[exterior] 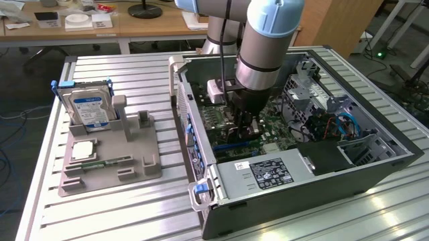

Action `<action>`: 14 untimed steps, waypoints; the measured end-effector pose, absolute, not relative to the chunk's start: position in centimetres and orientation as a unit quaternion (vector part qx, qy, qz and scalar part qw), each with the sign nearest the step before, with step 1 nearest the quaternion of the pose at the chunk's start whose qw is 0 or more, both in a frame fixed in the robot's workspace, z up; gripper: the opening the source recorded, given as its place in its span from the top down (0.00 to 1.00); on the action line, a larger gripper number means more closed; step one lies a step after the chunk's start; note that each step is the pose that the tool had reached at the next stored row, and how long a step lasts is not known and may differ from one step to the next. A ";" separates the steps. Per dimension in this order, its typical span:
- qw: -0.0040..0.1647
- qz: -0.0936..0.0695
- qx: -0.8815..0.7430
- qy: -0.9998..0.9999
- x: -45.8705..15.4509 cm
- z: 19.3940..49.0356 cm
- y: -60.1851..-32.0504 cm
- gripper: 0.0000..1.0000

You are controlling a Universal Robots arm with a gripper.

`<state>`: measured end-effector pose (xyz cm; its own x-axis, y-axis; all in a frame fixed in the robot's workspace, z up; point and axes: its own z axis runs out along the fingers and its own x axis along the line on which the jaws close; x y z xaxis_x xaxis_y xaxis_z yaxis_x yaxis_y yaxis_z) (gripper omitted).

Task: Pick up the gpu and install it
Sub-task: 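Insert the gpu into the slot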

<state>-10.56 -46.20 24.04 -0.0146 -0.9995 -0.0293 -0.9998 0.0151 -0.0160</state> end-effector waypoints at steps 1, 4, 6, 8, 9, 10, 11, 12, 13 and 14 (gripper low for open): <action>0.016 0.005 -0.702 0.712 -10.6 24.0 -46.2 0.73; 0.016 0.005 -0.702 0.712 -10.6 24.0 -46.2 0.73; 0.016 0.005 -0.702 0.712 -10.6 24.0 -46.2 0.73; 0.016 0.005 -0.702 0.712 -10.6 24.0 -46.2 0.73; 0.016 0.005 -0.702 0.712 -10.6 24.0 -46.2 0.73; 0.016 0.005 -0.702 0.712 -10.6 24.0 -46.2 0.73; 0.016 0.004 -0.702 0.712 -10.6 24.0 -46.2 0.73; 0.016 0.004 -0.702 0.712 -10.6 24.0 -46.2 0.73; 0.017 0.004 -0.702 0.712 -10.6 24.0 -46.2 0.73; 0.017 0.004 -0.702 0.712 -10.6 24.0 -46.2 0.73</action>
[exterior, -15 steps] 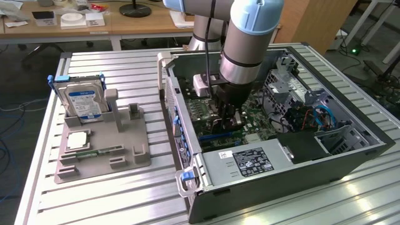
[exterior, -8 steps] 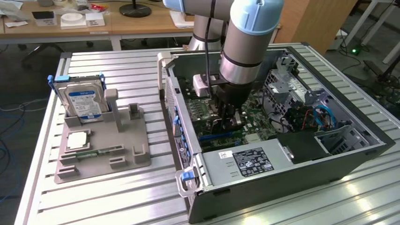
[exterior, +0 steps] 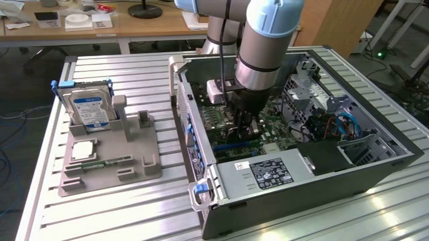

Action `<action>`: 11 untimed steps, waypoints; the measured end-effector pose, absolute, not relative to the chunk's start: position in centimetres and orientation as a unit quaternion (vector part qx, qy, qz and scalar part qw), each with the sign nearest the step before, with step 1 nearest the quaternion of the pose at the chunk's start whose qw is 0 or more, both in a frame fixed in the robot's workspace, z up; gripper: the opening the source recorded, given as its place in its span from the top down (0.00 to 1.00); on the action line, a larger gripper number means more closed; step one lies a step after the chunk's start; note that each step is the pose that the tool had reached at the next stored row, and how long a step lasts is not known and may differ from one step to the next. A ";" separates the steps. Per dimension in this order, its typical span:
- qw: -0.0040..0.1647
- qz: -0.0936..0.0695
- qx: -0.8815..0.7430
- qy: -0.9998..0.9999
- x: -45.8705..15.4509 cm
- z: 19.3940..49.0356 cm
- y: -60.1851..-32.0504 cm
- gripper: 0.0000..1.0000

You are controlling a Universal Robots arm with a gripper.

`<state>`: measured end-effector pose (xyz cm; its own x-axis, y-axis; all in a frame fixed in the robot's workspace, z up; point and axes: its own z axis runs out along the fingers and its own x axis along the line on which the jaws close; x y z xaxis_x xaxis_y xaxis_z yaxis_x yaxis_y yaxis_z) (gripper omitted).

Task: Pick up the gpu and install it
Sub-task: 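Insert the gpu into the slot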

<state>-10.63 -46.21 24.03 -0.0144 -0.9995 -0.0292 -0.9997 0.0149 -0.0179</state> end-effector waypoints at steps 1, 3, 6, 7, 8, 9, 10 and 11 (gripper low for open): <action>0.017 0.004 -0.702 0.712 -10.6 24.0 -46.2 0.73; 0.017 0.004 -0.702 0.712 -10.7 24.0 -46.2 0.73; 0.017 0.004 -0.702 0.712 -10.7 23.9 -46.2 0.73; 0.017 0.004 -0.702 0.712 -10.8 23.9 -46.2 0.73; 0.017 0.004 -0.702 0.712 -10.8 23.9 -46.2 0.73; 0.017 0.004 -0.702 0.712 -10.8 23.8 -46.2 0.73; 0.017 0.004 -0.702 0.712 -10.8 23.8 -46.2 0.73; 0.017 0.004 -0.702 0.712 -10.8 23.8 -46.2 0.73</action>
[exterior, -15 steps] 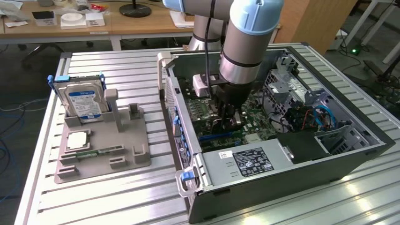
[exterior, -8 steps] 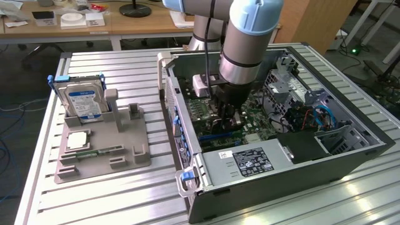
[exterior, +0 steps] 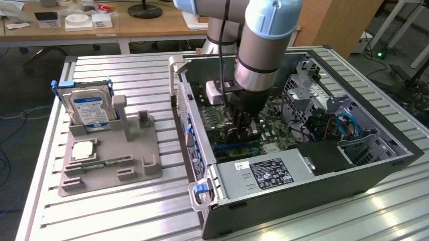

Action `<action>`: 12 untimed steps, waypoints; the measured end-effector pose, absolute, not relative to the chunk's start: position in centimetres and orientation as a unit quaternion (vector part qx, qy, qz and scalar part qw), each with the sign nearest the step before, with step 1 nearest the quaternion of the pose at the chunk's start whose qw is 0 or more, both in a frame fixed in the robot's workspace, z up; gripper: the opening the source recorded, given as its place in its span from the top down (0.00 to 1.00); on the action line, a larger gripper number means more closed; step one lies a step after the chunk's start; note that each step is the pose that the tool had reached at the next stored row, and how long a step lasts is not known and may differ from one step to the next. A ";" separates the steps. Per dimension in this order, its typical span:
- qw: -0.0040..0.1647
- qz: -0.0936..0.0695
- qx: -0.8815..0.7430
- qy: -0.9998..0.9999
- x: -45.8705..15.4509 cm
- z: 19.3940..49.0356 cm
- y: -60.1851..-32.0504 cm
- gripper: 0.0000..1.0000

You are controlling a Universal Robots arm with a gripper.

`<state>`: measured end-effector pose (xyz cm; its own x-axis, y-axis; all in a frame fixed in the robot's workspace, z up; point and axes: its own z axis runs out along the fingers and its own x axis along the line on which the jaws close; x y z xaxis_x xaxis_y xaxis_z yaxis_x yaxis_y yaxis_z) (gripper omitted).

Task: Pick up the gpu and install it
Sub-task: 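Insert the gpu into the slot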

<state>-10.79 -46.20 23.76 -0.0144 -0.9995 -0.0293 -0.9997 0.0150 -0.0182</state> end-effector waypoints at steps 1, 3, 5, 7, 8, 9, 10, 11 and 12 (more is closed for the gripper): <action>0.017 0.004 -0.702 0.712 -10.8 23.7 -46.2 0.73; 0.017 0.004 -0.702 0.712 -10.8 23.7 -46.2 0.73; 0.017 0.004 -0.702 0.712 -10.8 23.7 -46.2 0.73; 0.017 0.004 -0.702 0.712 -10.8 23.7 -46.2 0.73; 0.017 0.004 -0.702 0.712 -10.8 23.7 -46.2 0.73; 0.017 0.004 -0.702 0.712 -10.8 23.7 -46.2 0.73; 0.017 0.004 -0.702 0.712 -10.8 23.7 -46.2 0.73; 0.017 0.004 -0.702 0.712 -10.8 23.7 -46.2 0.73; 0.017 0.004 -0.702 0.712 -10.8 23.6 -46.2 0.73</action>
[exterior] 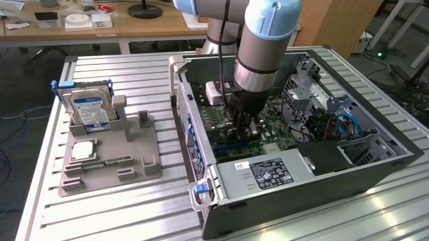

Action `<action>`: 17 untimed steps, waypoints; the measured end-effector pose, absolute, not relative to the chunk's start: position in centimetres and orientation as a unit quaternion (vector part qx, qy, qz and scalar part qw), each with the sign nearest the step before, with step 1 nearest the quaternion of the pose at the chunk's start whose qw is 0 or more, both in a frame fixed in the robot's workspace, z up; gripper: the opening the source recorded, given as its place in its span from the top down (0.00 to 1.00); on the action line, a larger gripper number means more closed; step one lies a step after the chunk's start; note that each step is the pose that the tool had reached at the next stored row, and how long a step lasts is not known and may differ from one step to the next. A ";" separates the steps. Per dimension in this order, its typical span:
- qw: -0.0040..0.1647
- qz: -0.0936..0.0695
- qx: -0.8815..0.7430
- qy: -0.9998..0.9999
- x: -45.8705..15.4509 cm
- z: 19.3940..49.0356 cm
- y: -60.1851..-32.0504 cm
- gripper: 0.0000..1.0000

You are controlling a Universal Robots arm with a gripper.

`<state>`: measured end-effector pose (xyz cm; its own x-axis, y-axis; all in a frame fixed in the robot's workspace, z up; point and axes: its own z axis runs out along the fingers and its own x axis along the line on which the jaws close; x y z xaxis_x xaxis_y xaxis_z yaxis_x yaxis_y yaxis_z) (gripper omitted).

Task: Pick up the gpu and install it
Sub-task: 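Insert the gpu into the slot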

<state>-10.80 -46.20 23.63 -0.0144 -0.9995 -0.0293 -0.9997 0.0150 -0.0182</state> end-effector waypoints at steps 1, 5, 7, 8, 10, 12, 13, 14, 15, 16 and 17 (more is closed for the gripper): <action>0.017 0.004 -0.702 0.712 -10.8 23.6 -46.2 0.73; 0.017 0.004 -0.702 0.712 -10.8 23.6 -46.2 0.73; 0.017 0.004 -0.702 0.712 -10.8 23.5 -46.2 0.73; 0.017 0.004 -0.702 0.712 -10.8 23.5 -46.2 0.73; 0.017 0.004 -0.702 0.712 -10.8 23.5 -46.2 0.73; 0.017 0.004 -0.702 0.712 -10.8 23.5 -46.2 0.73; 0.017 0.004 -0.702 0.712 -10.8 23.4 -46.2 0.73; 0.017 0.004 -0.702 0.712 -10.8 23.4 -46.2 0.73; 0.017 0.004 -0.702 0.712 -10.8 23.4 -46.2 0.73; 0.017 0.004 -0.702 0.712 -10.8 23.4 -46.2 0.73; 0.017 0.004 -0.702 0.712 -10.8 23.3 -46.2 0.73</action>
